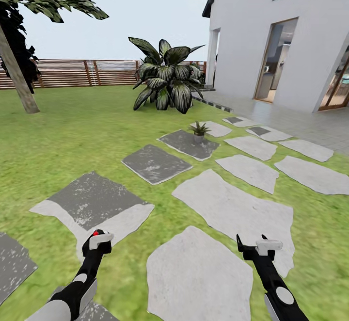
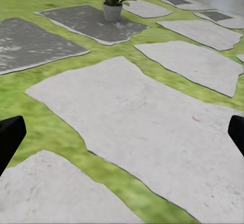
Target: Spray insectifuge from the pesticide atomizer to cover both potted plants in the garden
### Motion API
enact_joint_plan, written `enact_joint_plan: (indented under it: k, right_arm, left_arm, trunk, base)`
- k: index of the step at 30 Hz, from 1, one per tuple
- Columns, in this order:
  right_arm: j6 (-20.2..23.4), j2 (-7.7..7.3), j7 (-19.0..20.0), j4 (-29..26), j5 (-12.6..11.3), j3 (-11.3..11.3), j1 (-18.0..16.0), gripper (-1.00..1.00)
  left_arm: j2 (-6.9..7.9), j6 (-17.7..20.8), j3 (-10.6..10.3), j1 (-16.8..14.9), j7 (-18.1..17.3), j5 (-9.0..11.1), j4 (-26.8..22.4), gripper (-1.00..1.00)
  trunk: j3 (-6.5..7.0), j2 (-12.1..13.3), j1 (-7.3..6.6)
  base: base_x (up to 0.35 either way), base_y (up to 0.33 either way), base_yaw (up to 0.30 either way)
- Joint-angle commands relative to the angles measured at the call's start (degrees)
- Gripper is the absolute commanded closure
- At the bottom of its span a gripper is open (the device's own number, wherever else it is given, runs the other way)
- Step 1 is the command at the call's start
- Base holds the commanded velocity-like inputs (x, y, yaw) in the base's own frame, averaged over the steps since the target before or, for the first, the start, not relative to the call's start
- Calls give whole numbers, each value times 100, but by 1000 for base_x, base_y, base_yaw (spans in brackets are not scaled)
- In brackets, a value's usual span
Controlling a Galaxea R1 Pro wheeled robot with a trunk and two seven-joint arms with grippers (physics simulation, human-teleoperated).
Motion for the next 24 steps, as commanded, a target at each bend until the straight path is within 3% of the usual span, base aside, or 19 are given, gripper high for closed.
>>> enact_joint_plan:
  k: [1, 24]
  right_arm:
    - [-18, -1, 3, 39, 6, -1, -3, -100]
    - [-25, 1, 6, 128, -6, -9, -3, -100]
  left_arm:
    - [-1, -19, 2, -4, 29, -23, 9, 100]
    - [-58, -34, -3, -4, -29, -3, 9, 100]
  trunk:
    - [-5, -2, 2]
    - [-5, -2, 2]
  base:
    - [336, 0, 0]
    - [338, 0, -5]
